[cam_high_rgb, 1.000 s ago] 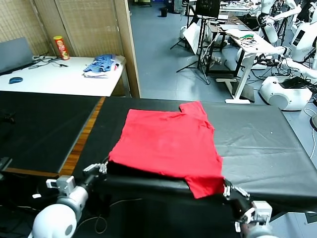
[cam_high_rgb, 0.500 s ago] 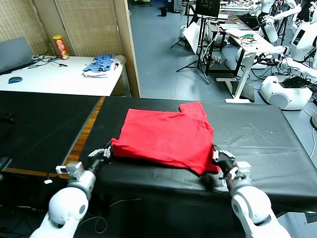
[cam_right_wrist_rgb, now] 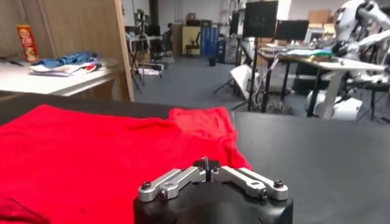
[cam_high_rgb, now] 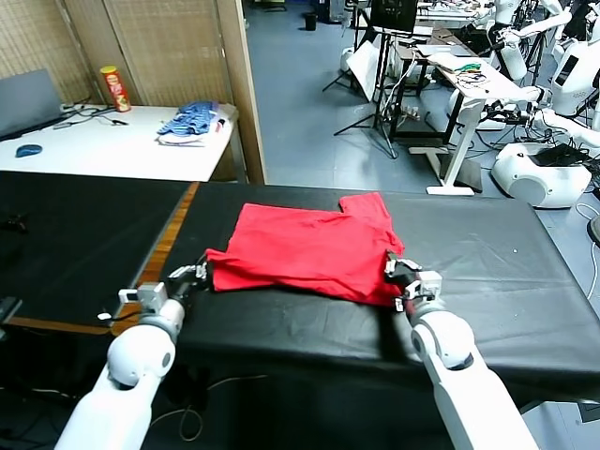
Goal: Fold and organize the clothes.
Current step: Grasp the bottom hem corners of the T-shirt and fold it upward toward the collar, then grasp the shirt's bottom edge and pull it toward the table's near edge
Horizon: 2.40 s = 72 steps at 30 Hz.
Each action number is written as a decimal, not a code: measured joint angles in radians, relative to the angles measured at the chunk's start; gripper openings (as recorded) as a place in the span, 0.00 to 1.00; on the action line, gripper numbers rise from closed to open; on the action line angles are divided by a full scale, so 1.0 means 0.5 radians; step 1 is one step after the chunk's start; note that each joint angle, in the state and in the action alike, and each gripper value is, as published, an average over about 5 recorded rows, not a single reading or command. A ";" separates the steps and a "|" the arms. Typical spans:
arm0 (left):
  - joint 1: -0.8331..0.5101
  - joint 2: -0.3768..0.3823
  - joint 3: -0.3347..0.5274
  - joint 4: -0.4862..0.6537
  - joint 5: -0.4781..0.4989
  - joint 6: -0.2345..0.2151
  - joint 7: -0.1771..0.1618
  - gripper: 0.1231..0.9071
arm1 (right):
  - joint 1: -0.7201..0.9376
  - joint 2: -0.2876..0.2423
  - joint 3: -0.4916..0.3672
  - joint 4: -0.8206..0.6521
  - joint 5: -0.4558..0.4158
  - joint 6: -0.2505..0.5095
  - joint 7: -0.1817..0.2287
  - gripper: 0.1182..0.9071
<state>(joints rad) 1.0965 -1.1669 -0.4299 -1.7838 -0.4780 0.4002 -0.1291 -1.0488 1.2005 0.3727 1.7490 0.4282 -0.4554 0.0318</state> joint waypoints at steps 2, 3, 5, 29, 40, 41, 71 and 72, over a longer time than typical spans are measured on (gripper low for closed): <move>-0.012 -0.005 0.004 0.018 0.004 -0.001 0.002 0.15 | -0.059 -0.027 0.021 0.077 0.019 -0.023 0.005 0.45; -0.014 -0.007 0.005 0.024 0.005 -0.001 0.003 0.23 | -0.096 -0.044 0.035 0.124 0.026 -0.032 0.010 0.52; -0.011 -0.009 0.006 0.027 0.007 0.000 0.006 0.38 | -0.176 -0.075 0.065 0.217 0.028 -0.041 0.018 0.67; 0.195 0.017 -0.075 -0.042 -0.312 0.141 0.118 0.76 | -0.609 -0.091 0.192 0.455 -0.014 -0.037 0.037 0.60; 0.198 0.019 -0.056 -0.020 -0.256 0.139 0.151 0.03 | -0.626 -0.130 0.188 0.498 0.003 -0.083 0.067 0.03; 0.202 0.023 -0.052 -0.025 -0.216 0.131 0.151 0.01 | -0.632 -0.138 0.191 0.510 0.011 -0.102 0.080 0.02; 0.949 0.377 -0.249 -0.755 0.099 0.211 0.143 0.00 | -1.211 -0.164 0.317 1.046 0.123 -0.369 0.247 0.08; 0.958 0.374 -0.254 -0.762 0.099 0.214 0.136 0.00 | -1.224 -0.163 0.324 1.060 0.117 -0.371 0.240 0.12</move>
<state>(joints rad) 1.5757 -0.9800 -0.5568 -2.1646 -0.4285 0.5074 -0.0610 -1.6610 1.1188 0.5348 2.2790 0.4866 -0.6410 0.1516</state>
